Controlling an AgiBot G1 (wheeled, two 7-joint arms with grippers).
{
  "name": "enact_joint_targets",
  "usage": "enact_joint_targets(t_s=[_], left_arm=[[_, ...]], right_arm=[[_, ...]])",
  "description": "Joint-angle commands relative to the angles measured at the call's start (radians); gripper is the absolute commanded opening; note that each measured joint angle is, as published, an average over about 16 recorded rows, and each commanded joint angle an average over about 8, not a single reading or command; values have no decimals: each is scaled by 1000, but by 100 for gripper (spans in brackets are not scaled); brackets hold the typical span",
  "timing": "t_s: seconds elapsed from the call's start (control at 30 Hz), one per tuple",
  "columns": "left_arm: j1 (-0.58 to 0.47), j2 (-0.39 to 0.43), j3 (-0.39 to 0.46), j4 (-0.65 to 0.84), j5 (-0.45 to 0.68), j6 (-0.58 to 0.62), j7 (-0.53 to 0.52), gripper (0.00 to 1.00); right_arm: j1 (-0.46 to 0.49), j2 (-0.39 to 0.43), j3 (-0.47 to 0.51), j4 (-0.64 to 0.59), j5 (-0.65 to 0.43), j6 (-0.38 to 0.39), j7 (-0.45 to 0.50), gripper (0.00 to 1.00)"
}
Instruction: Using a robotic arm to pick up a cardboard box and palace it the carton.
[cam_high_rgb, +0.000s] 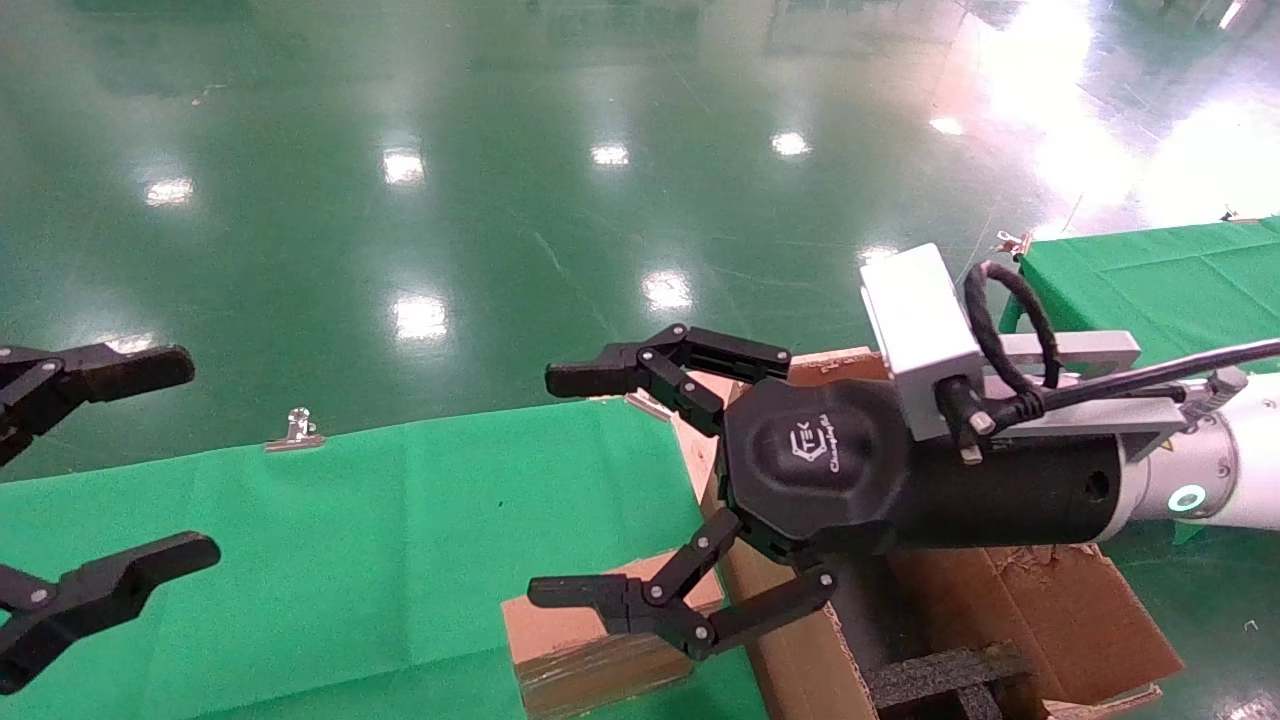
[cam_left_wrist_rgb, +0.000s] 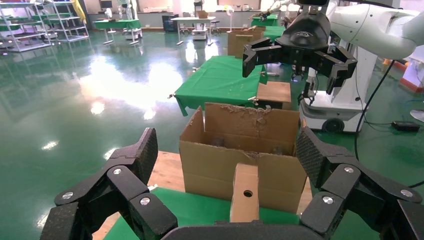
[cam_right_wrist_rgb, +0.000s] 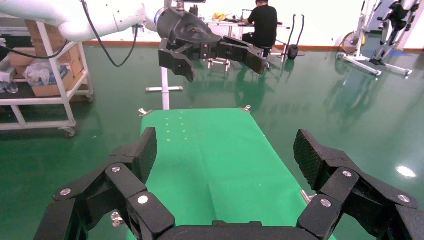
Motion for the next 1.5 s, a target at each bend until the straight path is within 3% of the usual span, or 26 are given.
enact_joint_targets(t_s=[0.03,0.47,0.5,0.7,0.77,1.1,1.5], left_arm=[[0,0,0,0,0,0,0,100],[0,0,0,0,0,0,0,97],[0,0,0,0,0,0,0,90],[0,0,0,0,0,0,0,15],[0,0,0,0,0,0,0,0],[0,0,0,0,0,0,0,0],[0,0,0,0,0,0,0,0]], right_arm=[[0,0,0,0,0,0,0,100],[0,0,0,0,0,0,0,100],[0,0,0,0,0,0,0,100],[0,0,0,0,0,0,0,100],[0,0,0,0,0,0,0,100],[25,-5,-31,6,-57,-10,11,100],[254,-110,-271,9,-470,-73,110,100]])
